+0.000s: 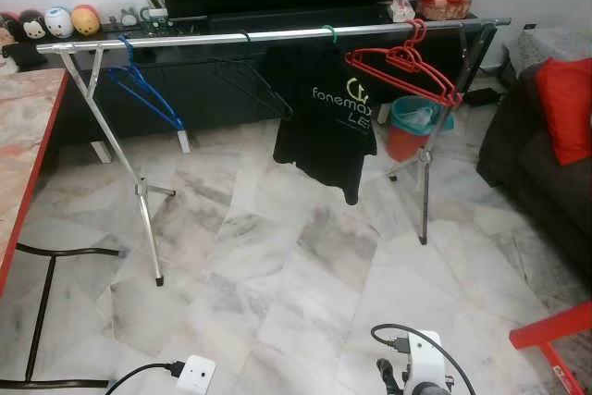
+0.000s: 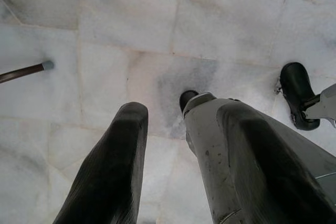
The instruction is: Hang hanger
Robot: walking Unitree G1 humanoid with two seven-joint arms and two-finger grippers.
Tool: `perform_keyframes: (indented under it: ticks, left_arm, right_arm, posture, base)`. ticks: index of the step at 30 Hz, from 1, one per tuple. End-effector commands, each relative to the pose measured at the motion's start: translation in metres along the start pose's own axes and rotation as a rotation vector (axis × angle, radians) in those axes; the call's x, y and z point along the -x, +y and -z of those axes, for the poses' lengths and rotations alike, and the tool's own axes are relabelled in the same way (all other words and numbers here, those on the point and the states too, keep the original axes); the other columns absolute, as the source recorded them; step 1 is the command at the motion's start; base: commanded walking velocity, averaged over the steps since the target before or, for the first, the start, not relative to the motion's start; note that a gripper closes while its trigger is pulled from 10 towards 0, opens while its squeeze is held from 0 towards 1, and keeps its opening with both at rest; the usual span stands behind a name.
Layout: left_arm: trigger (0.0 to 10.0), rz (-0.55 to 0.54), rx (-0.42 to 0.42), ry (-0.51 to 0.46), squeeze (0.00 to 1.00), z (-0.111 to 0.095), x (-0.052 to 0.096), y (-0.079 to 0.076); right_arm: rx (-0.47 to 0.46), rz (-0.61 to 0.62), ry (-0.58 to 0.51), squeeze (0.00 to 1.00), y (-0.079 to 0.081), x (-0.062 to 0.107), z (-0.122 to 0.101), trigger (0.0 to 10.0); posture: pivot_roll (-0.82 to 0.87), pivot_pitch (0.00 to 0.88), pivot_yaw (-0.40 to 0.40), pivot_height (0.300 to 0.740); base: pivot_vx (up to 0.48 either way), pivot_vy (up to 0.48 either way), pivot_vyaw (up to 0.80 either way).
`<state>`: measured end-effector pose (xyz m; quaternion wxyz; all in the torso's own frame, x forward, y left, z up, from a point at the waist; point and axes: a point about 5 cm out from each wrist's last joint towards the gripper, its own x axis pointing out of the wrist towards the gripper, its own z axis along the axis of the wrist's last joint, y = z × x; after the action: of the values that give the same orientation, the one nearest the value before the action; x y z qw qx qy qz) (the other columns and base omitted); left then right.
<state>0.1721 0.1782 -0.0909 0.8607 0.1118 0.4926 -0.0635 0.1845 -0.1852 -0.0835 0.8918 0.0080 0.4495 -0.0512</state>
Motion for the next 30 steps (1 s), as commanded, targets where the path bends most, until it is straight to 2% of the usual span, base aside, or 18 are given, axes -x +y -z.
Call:
perform_keyframes:
  ticks: [1, 11, 14, 18, 20, 21, 22, 25, 27, 30]
  left_arm:
    - [10.0, -0.001, -0.018, 0.009, 0.00, 0.001, 0.000, -0.001]
    - [10.0, -0.012, -0.019, 0.008, 0.00, 0.002, 0.000, 0.002]
    - [10.0, -0.019, -0.016, 0.007, 0.00, 0.002, 0.000, 0.003]
    - [10.0, -0.044, 0.155, -0.001, 0.00, 0.002, 0.001, 0.006]
    - [10.0, -0.058, 0.349, -0.029, 0.00, 0.006, 0.002, 0.016]
    - [10.0, -0.063, 0.401, -0.041, 0.00, 0.009, 0.004, 0.021]
    - [10.0, -0.066, 0.417, -0.052, 0.00, 0.013, 0.005, 0.025]
    - [10.0, -0.066, 0.368, -0.069, 0.00, 0.016, 0.007, 0.029]
    - [10.0, -0.068, 0.372, -0.078, 0.00, 0.016, 0.007, 0.030]
    - [10.0, -0.058, 0.331, -0.085, 0.00, 0.014, 0.007, 0.030]
  right_arm:
    - [-0.014, 0.009, 0.011, 0.00, -0.001, 0.000, 0.002, 10.0]
    - [-0.013, 0.008, 0.008, 0.00, -0.001, 0.000, 0.001, 10.0]
    - [-0.013, 0.008, 0.008, 0.00, -0.001, 0.000, 0.001, 10.0]
    - [-0.014, 0.007, 0.008, 0.00, -0.001, 0.000, 0.001, 10.0]
    - [-0.016, 0.008, 0.007, 0.00, -0.001, 0.000, 0.001, 10.0]
    - [-0.017, 0.008, 0.007, 0.00, -0.001, 0.000, 0.001, 10.0]
    - [-0.018, 0.009, 0.007, 0.00, -0.001, 0.000, 0.001, 10.0]
    - [-0.016, 0.009, 0.007, 0.00, 0.000, 0.000, 0.001, 10.0]
    - [-0.016, 0.009, 0.007, 0.00, 0.000, 0.000, 0.001, 10.0]
    - [-0.017, 0.009, 0.006, 0.00, 0.000, 0.000, 0.001, 10.0]
  posture:
    - [0.10, 0.000, -0.016, 0.740]
    - [0.10, 0.000, -0.016, 0.740]
    - [0.10, 0.000, -0.015, 0.740]
    - [0.10, 0.000, -0.015, 0.740]
    - [0.10, 0.000, -0.014, 0.740]
    - [0.10, 0.000, -0.014, 0.740]
    - [0.10, 0.000, -0.015, 0.740]
    - [0.11, 0.000, -0.015, 0.740]
    - [0.11, 0.000, -0.015, 0.740]
    - [0.10, 0.000, -0.015, 0.740]
  base:
    - [0.000, 0.000, -0.73]
    - [0.000, 0.000, -0.73]
    - [0.260, 0.000, -0.73]
    - [0.268, 0.000, -0.73]
    - [0.000, 0.000, -0.73]
    - [0.000, 0.000, -0.73]
    - [0.000, 0.000, -0.73]
    - [0.000, 0.000, -0.73]
    - [0.000, 0.000, -0.73]
    - [0.000, 0.000, -0.73]
